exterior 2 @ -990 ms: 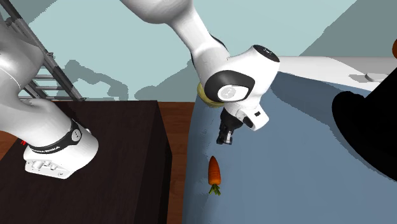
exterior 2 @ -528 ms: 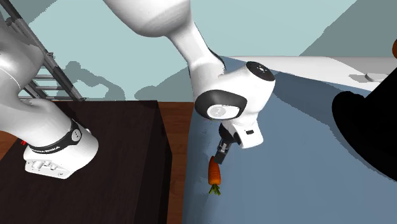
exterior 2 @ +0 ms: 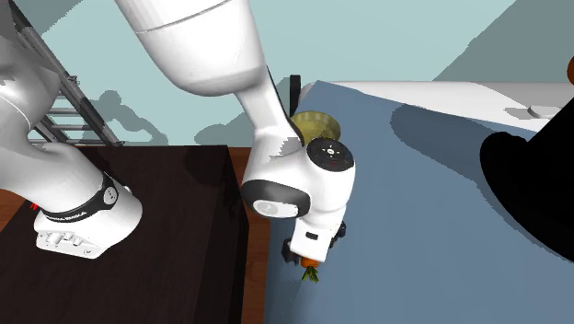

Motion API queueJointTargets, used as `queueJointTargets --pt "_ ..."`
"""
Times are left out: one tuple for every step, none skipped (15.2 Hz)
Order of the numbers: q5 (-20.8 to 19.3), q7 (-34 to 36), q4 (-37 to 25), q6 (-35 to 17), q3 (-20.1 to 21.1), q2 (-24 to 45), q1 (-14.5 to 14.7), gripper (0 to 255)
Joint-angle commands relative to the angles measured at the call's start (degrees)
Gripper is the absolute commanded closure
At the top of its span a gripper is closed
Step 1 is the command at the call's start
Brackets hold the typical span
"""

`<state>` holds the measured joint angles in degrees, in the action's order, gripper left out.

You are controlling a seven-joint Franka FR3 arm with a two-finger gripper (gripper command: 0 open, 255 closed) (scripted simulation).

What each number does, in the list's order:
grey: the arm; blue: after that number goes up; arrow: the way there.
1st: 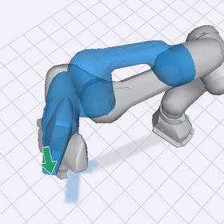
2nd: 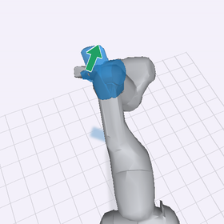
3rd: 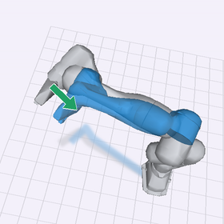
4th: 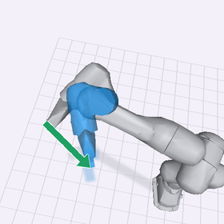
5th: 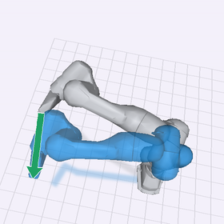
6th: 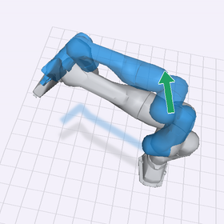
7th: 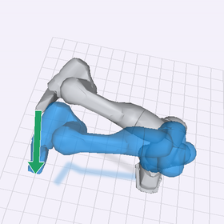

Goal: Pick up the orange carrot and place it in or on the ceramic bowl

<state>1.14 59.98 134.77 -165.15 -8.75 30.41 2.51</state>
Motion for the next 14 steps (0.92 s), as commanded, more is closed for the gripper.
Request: queueJointTargets --pt "0.6 0.7 -0.3 -1.8 0.0 1.8 -0.2 0" --pt "0.7 0.6 -0.7 -2.4 0.2 2.7 -0.4 0" --pt "0.8 0.5 -1.0 -2.9 0.4 3.6 -0.7 0" --pt "0.9 0.5 -1.4 -3.4 0.6 4.4 -0.9 0" --pt "1.0 0.4 -2.0 -4.2 0.9 5.8 -1.2 0" --pt "1.0 0.4 -2.0 -4.3 0.9 5.8 -1.2 0" --pt "1.0 0.4 -2.0 -4.2 0.9 5.8 -1.2 0" --pt "1.0 0.4 -2.0 -4.2 0.9 5.8 -1.2 0" --pt "1.0 0.4 -2.0 -4.2 0.9 5.8 -1.2 0" --pt "1.0 0.4 -2.0 -4.2 0.9 5.8 -1.2 0" --pt "1.0 0.4 -2.0 -4.2 0.9 5.8 -1.2 0" --pt "1.0 0.4 -2.0 -4.2 0.9 5.8 -1.2 0" --pt "1.0 0.4 -2.0 -4.2 0.9 5.8 -1.2 0" --pt "1.0 0.4 -2.0 -4.2 0.9 5.8 -1.2 255"
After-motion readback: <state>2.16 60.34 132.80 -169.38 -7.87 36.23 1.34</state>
